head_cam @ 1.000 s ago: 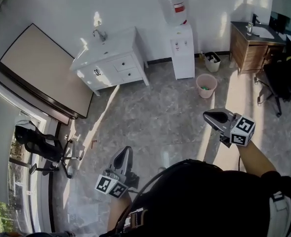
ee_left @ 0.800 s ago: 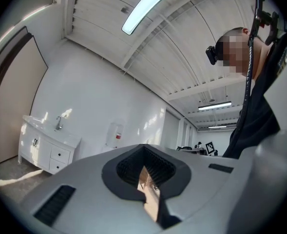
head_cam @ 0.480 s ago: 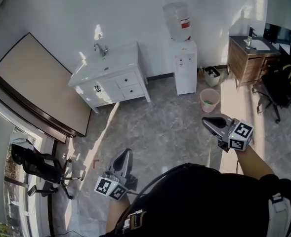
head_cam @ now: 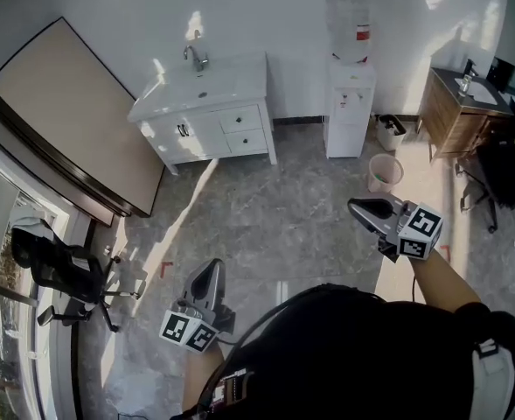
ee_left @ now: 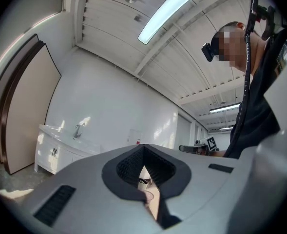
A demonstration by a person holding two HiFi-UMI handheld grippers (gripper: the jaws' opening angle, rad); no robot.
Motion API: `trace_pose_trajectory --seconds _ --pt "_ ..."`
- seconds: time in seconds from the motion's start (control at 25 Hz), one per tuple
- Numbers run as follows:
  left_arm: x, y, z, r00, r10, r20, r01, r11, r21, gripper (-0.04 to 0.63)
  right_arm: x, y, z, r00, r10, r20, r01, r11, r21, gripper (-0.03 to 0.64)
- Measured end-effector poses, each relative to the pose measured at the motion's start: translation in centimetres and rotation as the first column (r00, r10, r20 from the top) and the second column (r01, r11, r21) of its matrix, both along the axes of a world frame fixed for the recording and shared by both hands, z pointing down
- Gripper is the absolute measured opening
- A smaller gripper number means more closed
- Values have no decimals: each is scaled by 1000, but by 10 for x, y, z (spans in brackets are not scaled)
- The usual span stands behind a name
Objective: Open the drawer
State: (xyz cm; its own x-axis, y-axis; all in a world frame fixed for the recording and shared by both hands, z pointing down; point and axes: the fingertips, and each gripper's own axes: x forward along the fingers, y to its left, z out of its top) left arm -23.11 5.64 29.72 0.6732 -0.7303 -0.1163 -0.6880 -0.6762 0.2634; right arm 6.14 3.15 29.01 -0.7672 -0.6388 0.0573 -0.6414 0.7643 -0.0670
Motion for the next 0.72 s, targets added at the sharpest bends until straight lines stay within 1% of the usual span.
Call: trace_pose_trajectory --seconds 0.12,0.28,0.4,0.48,0.56,0.64,0.72 --pt "-10 -16 5 1000 -21 1 21 1000 -22 -8 -8 -21 2 1000 -17 12 17 1000 -5 -6" --pt "4 -43 0 999 -40 6 40 999 -25 -8 0 -54 6 998 -50 26 50 999 -13 -6" --pt "20 -60 -2 997 -71 34 71 997 -16 -8 18 -81 15 996 -75 46 75 997 -17 -6" --pt "28 -74 -3 992 -112 50 113 994 -14 -8 32 -104 17 993 -93 66 94 995 -12 -6" --pt "37 -93 -8 986 -159 50 160 987 -20 -8 47 -133 12 990 -116 82 116 993 -2 -6" --pt "54 -114 -16 981 -187 45 189 982 -25 -8 64 -161 4 986 -144 80 144 990 15 -6" --pt "83 -134 -22 980 -195 49 196 980 -20 -8 86 -187 -4 983 -170 73 168 985 34 -6"
